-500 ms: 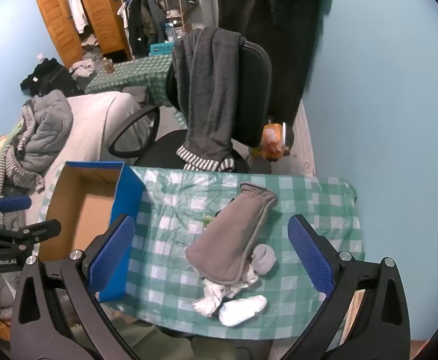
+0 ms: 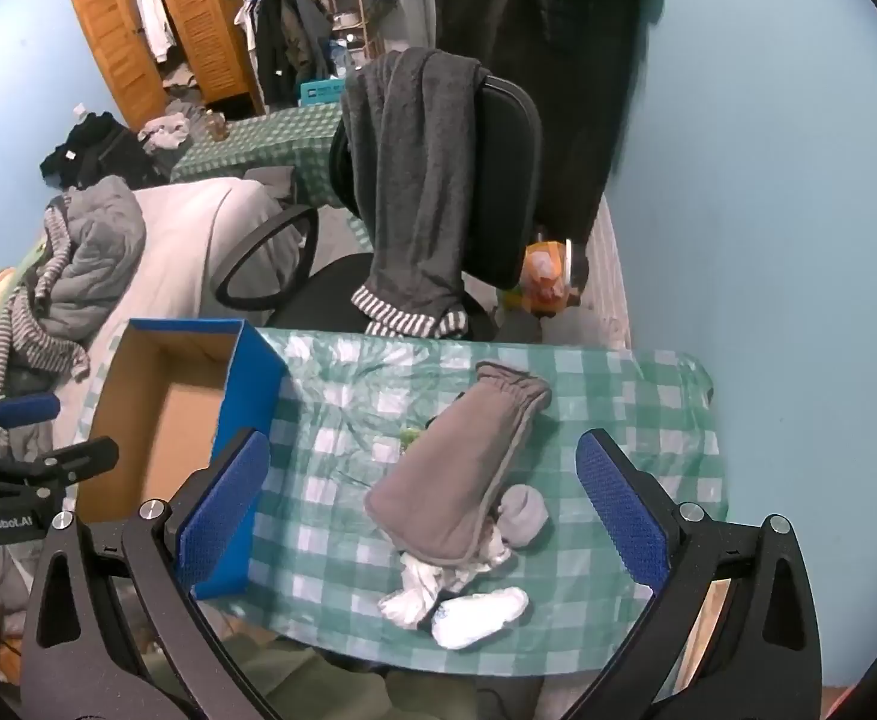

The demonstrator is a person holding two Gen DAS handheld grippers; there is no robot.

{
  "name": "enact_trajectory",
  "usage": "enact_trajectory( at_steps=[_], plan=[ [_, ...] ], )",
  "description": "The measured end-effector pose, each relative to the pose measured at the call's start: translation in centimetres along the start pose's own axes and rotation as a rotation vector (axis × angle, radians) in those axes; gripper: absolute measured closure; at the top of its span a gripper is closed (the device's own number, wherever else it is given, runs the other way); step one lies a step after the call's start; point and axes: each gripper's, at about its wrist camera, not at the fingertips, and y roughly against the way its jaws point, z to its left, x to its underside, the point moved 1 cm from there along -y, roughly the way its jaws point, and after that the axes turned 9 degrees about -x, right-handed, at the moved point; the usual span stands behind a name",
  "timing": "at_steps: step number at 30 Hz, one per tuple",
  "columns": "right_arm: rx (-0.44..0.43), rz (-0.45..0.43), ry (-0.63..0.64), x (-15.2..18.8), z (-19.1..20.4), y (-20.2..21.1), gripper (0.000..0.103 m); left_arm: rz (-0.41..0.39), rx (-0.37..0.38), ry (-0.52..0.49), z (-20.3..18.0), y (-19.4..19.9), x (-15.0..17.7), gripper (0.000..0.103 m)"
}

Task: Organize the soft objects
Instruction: 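Move both tools toward the grey fleece sock on the table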

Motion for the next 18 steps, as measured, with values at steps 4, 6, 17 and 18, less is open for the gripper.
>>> enact_trajectory(
  at_steps=[4,6,17,18],
  plan=[
    [0.001,0.003,-0.003,-0.19,-0.06,-0.01,0.002,0.009,-0.009,0.012,0.40,-0.03,-0.31,0.020],
    [0.000,0.008,-0.003,-0.11,0.07,0.13,0.002,0.011,-0.012,0.013,0.31,-0.10,-0.26,0.021],
    [-0.002,0.015,-0.011,-0.13,-0.07,-0.15,0.002,0.016,-0.019,0.018,0.09,-0.61,-0.17,0.021],
    [-0.002,0.017,-0.010,-0.24,0.00,-0.46,0.002,0.016,-0.019,0.019,0.05,-0.68,-0.21,0.021]
  ],
)
